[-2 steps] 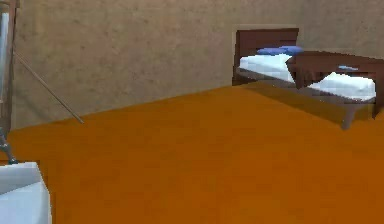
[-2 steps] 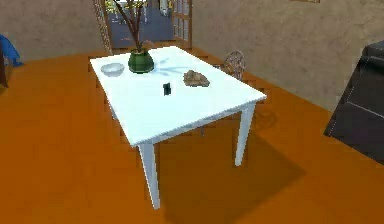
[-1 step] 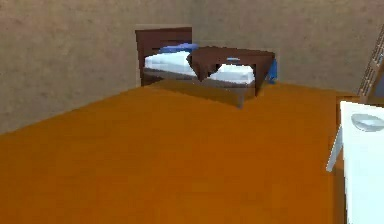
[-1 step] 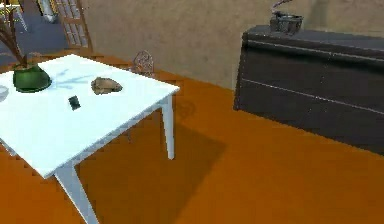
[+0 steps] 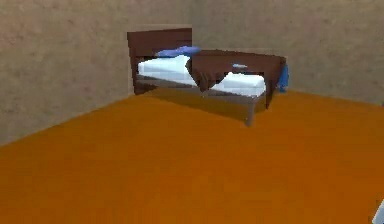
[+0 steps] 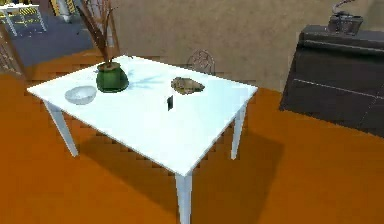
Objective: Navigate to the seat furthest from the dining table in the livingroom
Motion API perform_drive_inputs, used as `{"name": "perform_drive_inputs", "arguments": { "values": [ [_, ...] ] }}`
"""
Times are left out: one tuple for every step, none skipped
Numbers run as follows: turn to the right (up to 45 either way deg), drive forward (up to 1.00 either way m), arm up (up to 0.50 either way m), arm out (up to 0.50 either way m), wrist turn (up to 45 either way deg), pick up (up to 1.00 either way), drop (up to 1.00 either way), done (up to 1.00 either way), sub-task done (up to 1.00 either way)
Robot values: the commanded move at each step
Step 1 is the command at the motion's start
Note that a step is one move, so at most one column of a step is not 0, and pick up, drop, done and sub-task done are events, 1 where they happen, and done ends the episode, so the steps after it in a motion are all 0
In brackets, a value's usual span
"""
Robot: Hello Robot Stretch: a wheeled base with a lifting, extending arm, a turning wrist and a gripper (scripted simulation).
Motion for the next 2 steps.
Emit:
{"name": "perform_drive_inputs", "arguments": {
  "values": [
    [33.0, 0.0, 0.0, 0.0, 0.0, 0.0, 0.0, 0.0, 0.0],
    [0.0, 1.0, 0.0, 0.0, 0.0, 0.0, 0.0, 0.0, 0.0]
  ]
}}
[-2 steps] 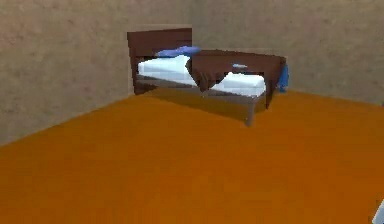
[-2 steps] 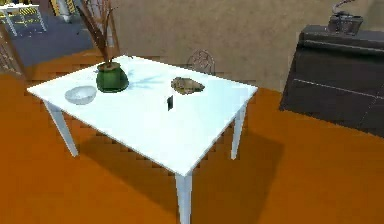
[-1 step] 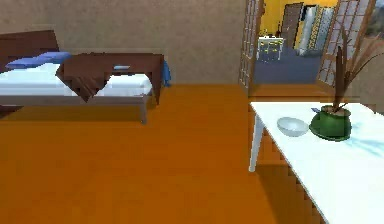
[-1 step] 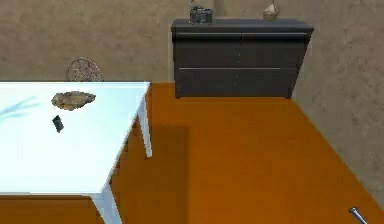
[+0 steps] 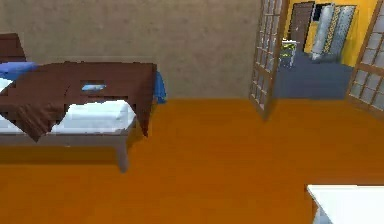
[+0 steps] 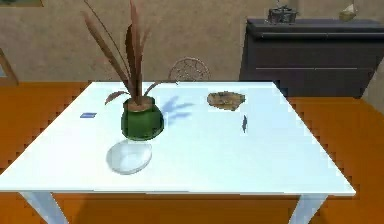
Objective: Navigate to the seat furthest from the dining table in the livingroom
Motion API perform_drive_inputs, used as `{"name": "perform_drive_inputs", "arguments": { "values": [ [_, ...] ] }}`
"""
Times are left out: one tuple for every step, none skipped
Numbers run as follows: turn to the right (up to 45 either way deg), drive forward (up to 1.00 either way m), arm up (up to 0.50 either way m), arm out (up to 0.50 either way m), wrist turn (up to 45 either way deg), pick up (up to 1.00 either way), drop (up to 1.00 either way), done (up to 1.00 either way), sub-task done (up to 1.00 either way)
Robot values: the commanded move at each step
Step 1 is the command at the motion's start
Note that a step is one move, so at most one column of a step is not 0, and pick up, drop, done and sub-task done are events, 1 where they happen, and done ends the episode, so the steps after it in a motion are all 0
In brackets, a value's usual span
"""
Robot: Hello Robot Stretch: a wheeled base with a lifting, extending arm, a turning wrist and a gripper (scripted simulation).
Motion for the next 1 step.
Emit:
{"name": "perform_drive_inputs", "arguments": {
  "values": [
    [0.0, 1.0, 0.0, 0.0, 0.0, 0.0, 0.0, 0.0, 0.0]
  ]
}}
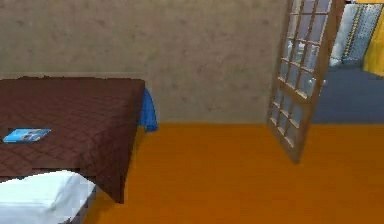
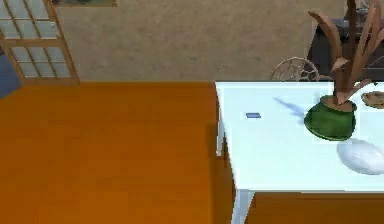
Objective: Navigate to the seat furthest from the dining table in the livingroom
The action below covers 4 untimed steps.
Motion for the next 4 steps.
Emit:
{"name": "perform_drive_inputs", "arguments": {
  "values": [
    [45.0, 0.0, 0.0, 0.0, 0.0, 0.0, 0.0, 0.0, 0.0],
    [0.0, 0.5, 0.0, 0.0, 0.0, 0.0, 0.0, 0.0, 0.0],
    [9.0, 0.0, 0.0, 0.0, 0.0, 0.0, 0.0, 0.0, 0.0],
    [0.0, 1.0, 0.0, 0.0, 0.0, 0.0, 0.0, 0.0, 0.0]
  ]
}}
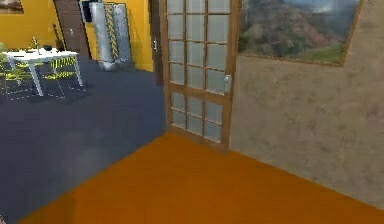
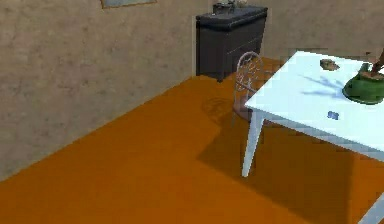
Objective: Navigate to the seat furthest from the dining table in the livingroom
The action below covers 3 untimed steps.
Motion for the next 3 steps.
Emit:
{"name": "perform_drive_inputs", "arguments": {
  "values": [
    [9.0, 0.0, 0.0, 0.0, 0.0, 0.0, 0.0, 0.0, 0.0],
    [0.0, 0.25, 0.0, 0.0, 0.0, 0.0, 0.0, 0.0, 0.0],
    [-15.0, 0.0, 0.0, 0.0, 0.0, 0.0, 0.0, 0.0, 0.0]
  ]
}}
